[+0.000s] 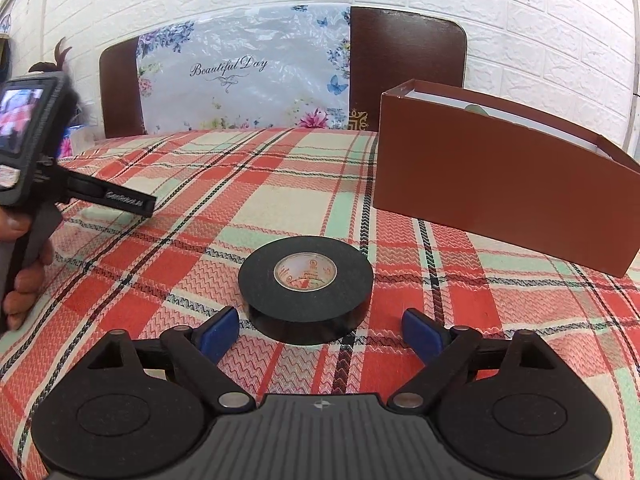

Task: Organize objects
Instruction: 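Carry the black tape into the brown box and release it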

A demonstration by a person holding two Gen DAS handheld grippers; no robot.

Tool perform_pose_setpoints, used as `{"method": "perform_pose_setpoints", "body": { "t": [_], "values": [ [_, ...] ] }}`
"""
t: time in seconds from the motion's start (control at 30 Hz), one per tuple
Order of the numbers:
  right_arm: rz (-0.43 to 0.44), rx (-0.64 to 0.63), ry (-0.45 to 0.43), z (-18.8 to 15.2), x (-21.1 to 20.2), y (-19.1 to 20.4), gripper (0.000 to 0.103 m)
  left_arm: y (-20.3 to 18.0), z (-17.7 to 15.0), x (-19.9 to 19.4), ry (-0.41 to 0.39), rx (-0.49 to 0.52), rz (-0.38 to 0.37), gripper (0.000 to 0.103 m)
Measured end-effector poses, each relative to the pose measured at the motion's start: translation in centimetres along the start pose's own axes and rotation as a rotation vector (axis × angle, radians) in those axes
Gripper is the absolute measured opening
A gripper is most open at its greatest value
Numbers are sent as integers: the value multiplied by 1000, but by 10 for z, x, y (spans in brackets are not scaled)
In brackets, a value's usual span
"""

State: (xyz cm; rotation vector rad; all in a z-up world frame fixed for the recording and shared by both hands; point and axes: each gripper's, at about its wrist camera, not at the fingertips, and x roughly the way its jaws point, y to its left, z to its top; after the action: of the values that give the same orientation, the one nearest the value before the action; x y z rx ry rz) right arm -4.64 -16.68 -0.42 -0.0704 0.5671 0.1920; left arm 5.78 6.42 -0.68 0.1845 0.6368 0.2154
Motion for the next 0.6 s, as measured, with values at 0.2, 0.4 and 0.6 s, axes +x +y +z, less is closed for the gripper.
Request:
{"method": "perform_pose_setpoints", "body": {
  "t": [0.2,0.4,0.6],
  "values": [
    [-7,-5,3,0,1,1,89,-21,13,-37,69,-29,-317,88],
    [-7,-5,4,0,2,1,88,-69,32,-62,137,29,-633,89],
    [-6,-3,4,0,2,1,88,-94,27,-47,264,43,-708,81]
  ]
}}
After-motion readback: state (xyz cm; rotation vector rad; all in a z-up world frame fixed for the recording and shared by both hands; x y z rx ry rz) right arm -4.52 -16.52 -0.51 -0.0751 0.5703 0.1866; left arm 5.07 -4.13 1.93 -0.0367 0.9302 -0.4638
